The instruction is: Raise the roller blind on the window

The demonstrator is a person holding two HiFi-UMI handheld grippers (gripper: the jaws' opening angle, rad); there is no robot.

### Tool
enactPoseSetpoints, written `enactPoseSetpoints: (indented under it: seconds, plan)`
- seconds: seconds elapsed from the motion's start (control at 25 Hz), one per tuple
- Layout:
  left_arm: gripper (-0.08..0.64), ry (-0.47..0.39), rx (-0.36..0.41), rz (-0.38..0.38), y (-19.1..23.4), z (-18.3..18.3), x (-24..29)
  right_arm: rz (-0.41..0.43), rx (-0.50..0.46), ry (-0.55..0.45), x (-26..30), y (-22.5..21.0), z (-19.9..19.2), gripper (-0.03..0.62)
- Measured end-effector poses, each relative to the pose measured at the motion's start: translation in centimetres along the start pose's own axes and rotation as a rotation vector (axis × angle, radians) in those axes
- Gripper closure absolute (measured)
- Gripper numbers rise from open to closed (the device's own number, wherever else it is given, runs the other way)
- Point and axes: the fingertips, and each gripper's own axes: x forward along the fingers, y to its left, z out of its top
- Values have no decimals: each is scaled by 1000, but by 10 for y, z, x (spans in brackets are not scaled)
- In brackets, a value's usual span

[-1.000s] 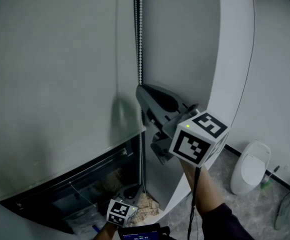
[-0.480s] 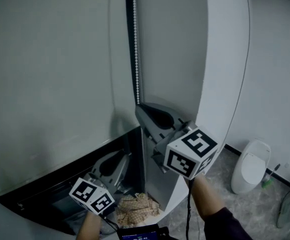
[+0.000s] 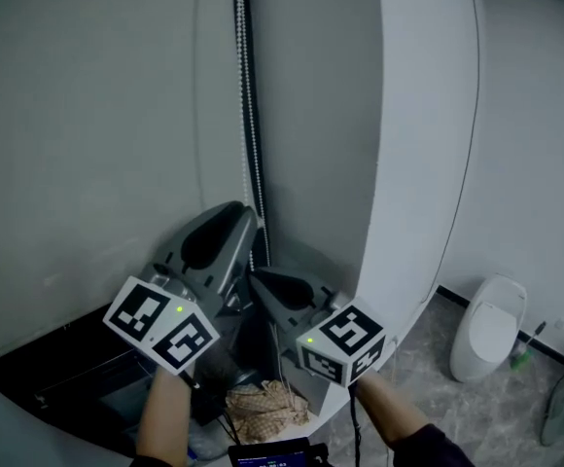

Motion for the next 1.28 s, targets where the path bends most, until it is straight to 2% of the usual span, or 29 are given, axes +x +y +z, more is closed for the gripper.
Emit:
enactPoseSetpoints:
  seconds: [0.24, 0.36, 0.48, 0.6, 0.68, 0.84, 1.04, 1.28]
  plan:
    - [543, -30, 18, 48, 2, 1, -5, 28, 67, 55, -14, 30, -62, 577]
    - [545, -32, 17, 64, 1, 1, -7, 34, 103, 76, -22, 38, -76, 577]
    - [546, -22, 4, 67, 1, -11, -12, 42, 127, 101, -24, 36, -87, 577]
    - [546, -6, 36, 112, 5, -28, -21, 82, 153, 194, -26, 36, -107, 575]
    - [546, 17, 42, 132, 6, -46, -29, 91, 138, 207, -29, 34, -112, 571]
    - [546, 77, 39, 145, 8, -83, -43, 80, 164, 88, -30, 14, -68, 537]
    - [546, 135, 25, 135, 3, -123, -57, 51, 97, -43, -16, -10, 14, 535]
    - [546, 242, -6, 111, -10, -183, -66, 25, 79, -167, 8, -28, 103, 511]
